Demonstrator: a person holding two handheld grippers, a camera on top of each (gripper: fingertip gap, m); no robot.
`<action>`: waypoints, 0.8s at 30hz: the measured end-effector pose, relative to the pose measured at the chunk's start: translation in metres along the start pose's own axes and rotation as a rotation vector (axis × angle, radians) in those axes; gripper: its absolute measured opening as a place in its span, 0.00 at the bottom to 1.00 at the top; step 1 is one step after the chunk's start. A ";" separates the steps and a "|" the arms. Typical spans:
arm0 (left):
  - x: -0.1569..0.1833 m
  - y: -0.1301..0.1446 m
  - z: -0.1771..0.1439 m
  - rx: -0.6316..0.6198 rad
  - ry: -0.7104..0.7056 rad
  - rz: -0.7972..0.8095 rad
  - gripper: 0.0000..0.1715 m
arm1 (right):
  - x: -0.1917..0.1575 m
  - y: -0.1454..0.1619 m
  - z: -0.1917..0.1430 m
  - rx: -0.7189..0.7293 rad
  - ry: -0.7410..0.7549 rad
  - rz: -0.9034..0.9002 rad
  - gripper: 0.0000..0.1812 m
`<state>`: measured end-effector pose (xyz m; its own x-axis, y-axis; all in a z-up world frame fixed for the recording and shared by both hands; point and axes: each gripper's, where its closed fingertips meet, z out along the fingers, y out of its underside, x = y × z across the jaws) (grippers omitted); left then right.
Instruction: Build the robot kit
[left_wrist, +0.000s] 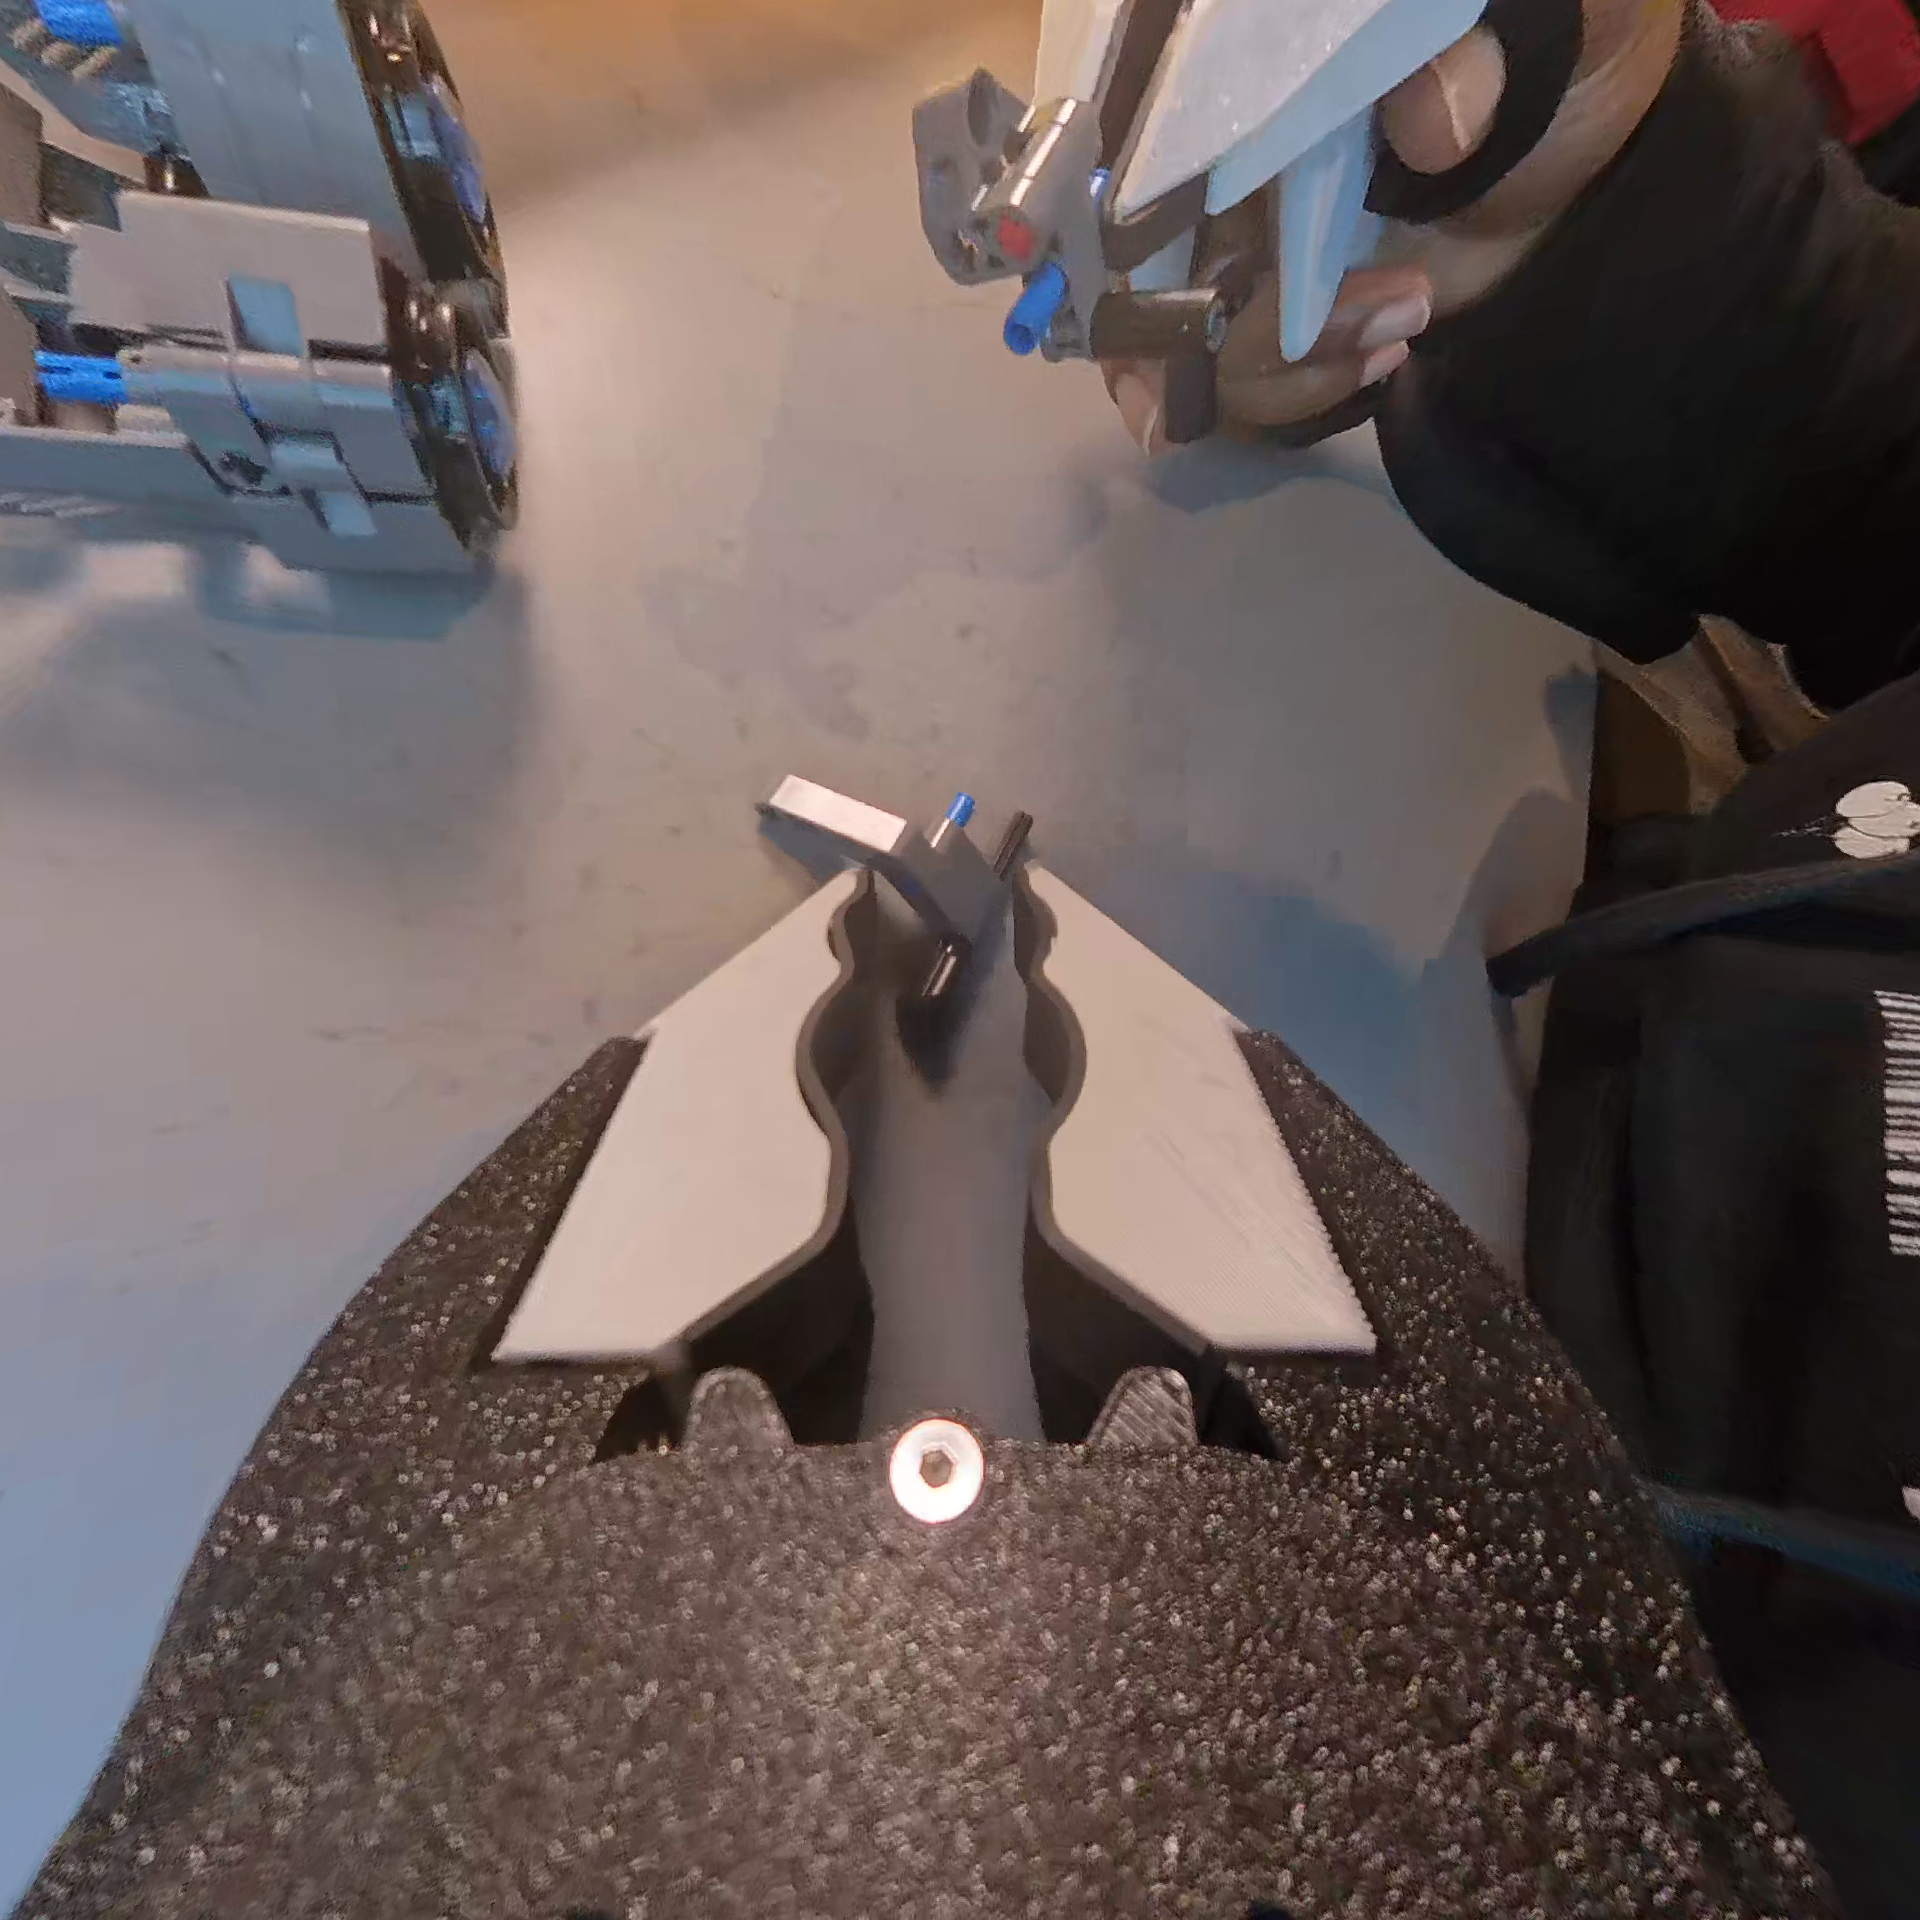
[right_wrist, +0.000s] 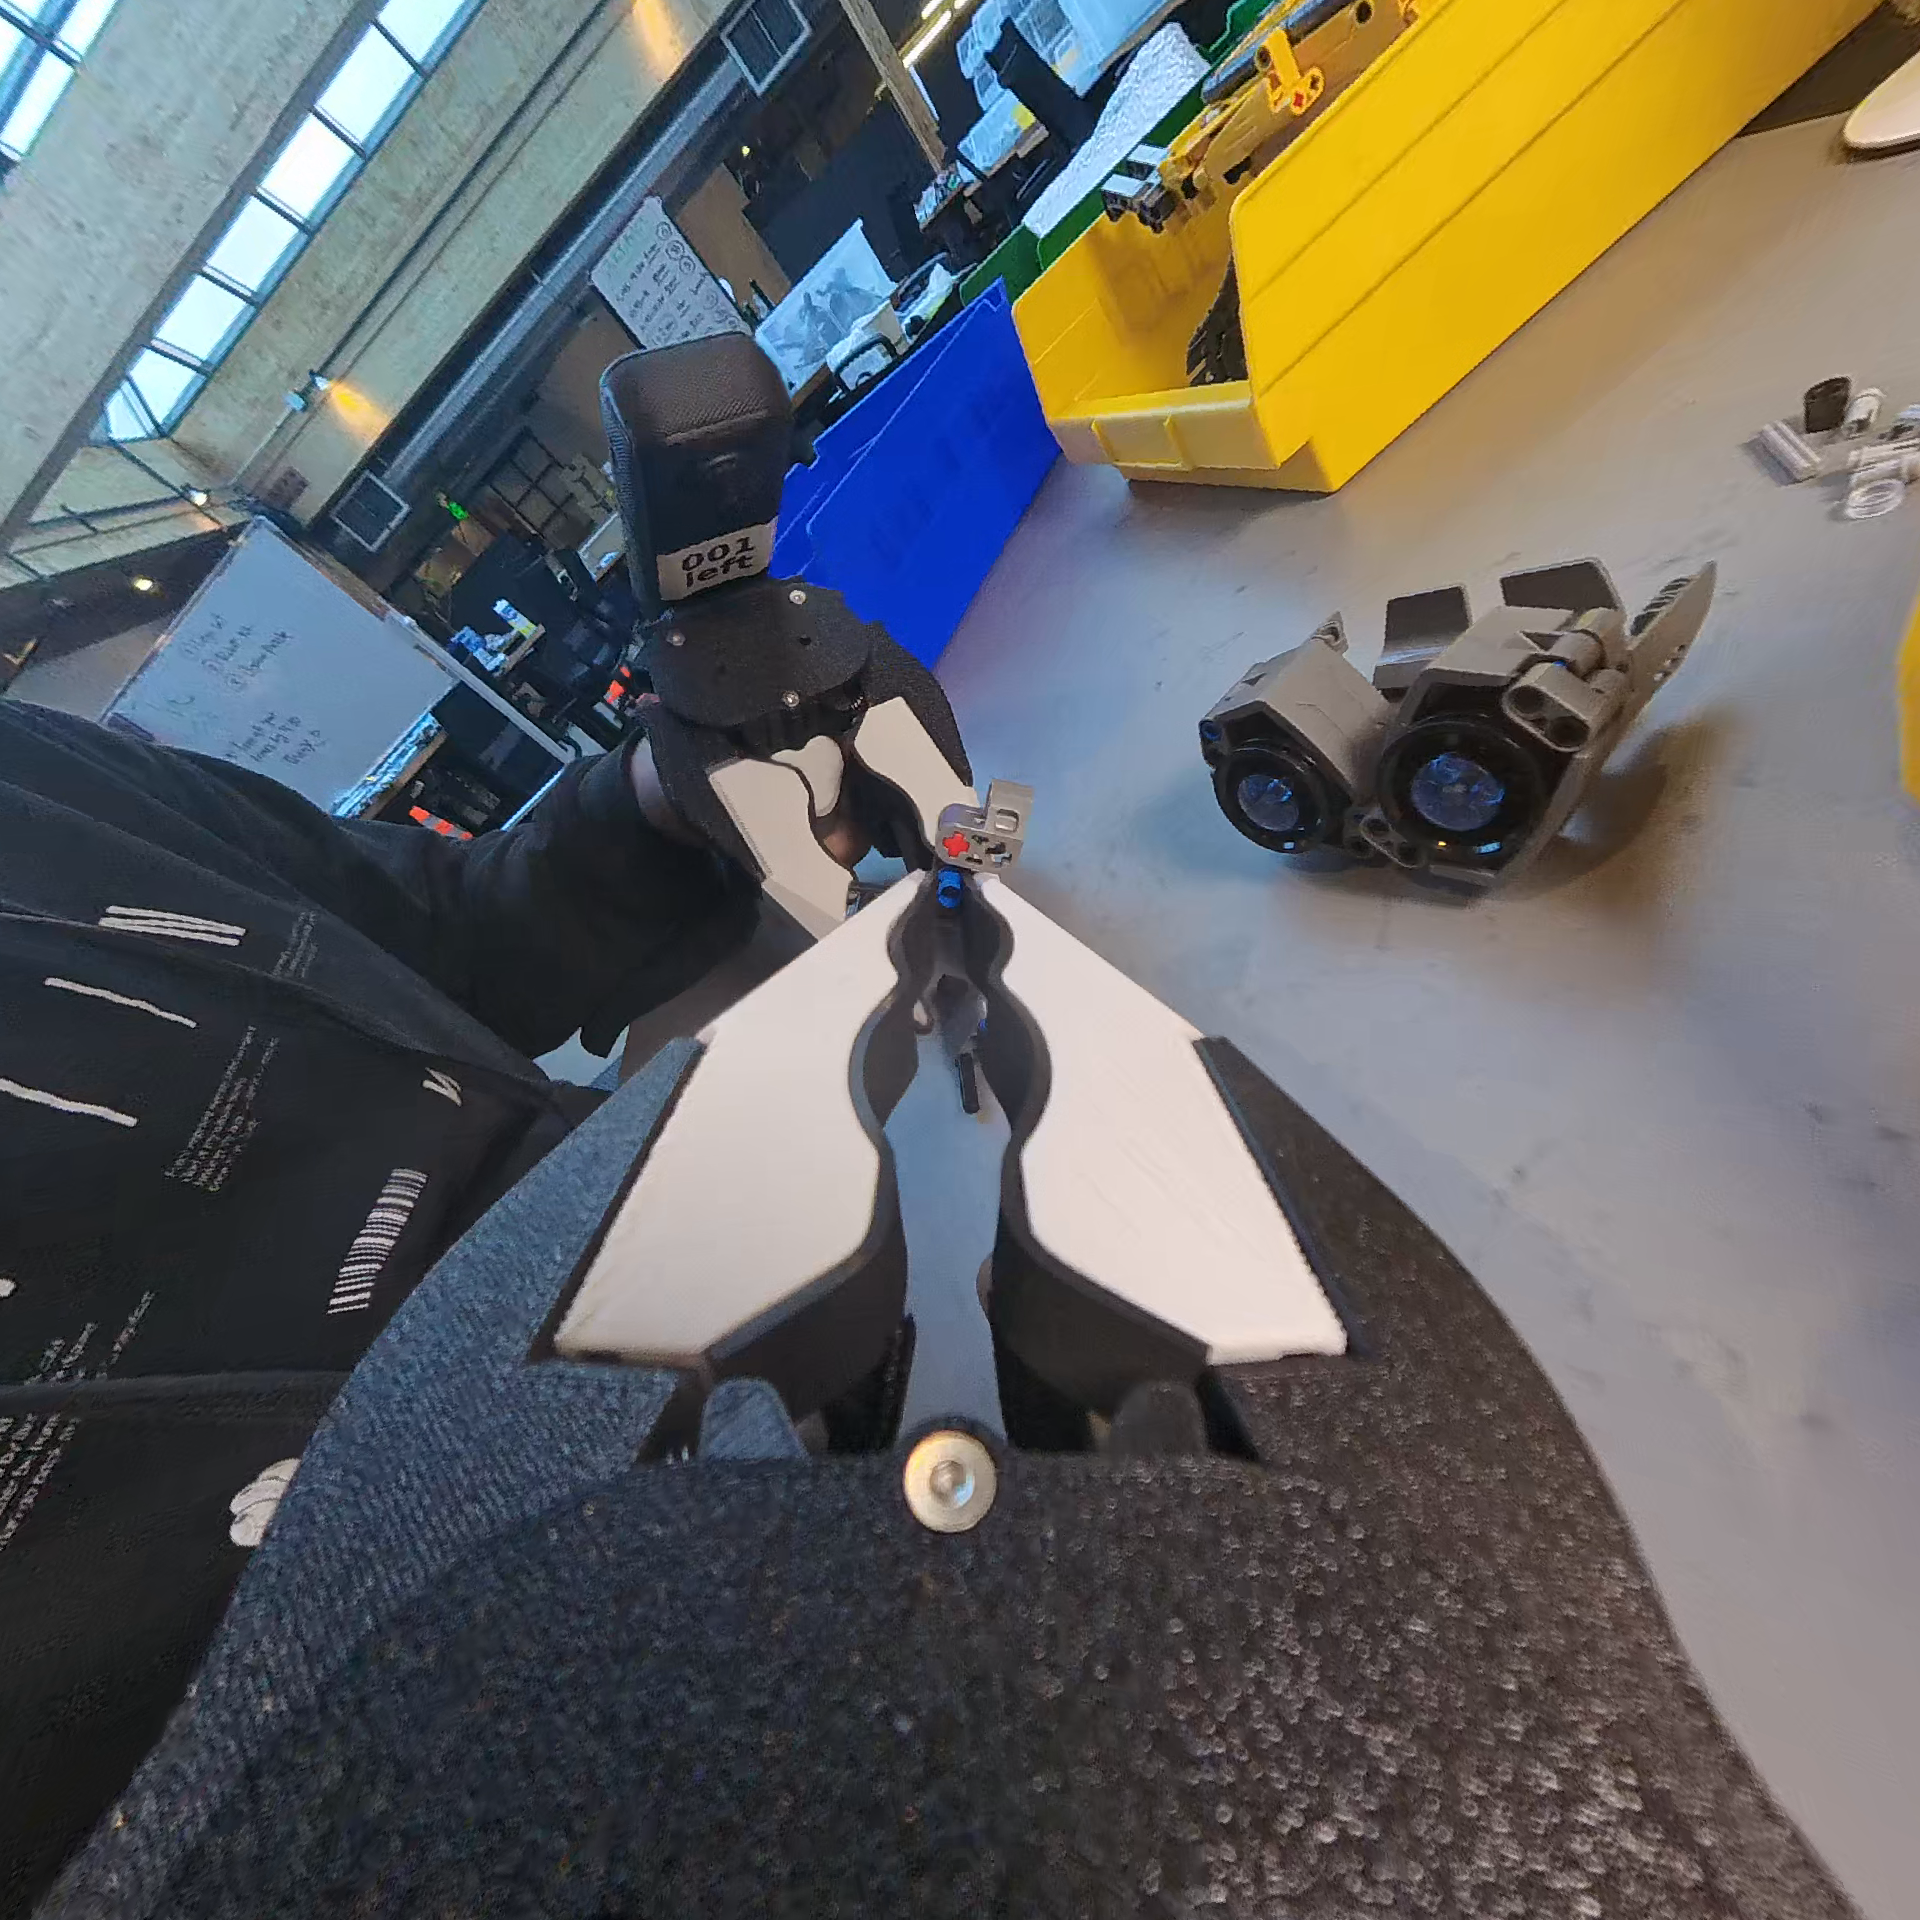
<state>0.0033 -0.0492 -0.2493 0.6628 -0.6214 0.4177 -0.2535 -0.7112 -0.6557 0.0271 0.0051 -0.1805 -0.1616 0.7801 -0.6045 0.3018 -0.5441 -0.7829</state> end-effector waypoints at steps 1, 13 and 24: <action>-0.001 0.000 0.002 -0.005 -0.030 -0.002 0.15 | 0.000 0.000 -0.001 -0.001 0.002 0.001 0.01; 0.007 -0.014 0.017 0.042 0.045 -0.089 0.06 | 0.004 0.009 -0.005 -0.072 0.056 -0.033 0.01; 0.044 -0.069 -0.034 0.437 0.697 -0.442 0.04 | -0.028 -0.006 -0.009 0.016 -0.097 -0.140 0.01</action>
<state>0.0259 -0.0388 -0.1646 0.0275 -0.4813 0.8761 0.3027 -0.8313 -0.4662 0.0386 -0.0105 -0.1572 -0.2914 0.8157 -0.4998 0.2554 -0.4371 -0.8624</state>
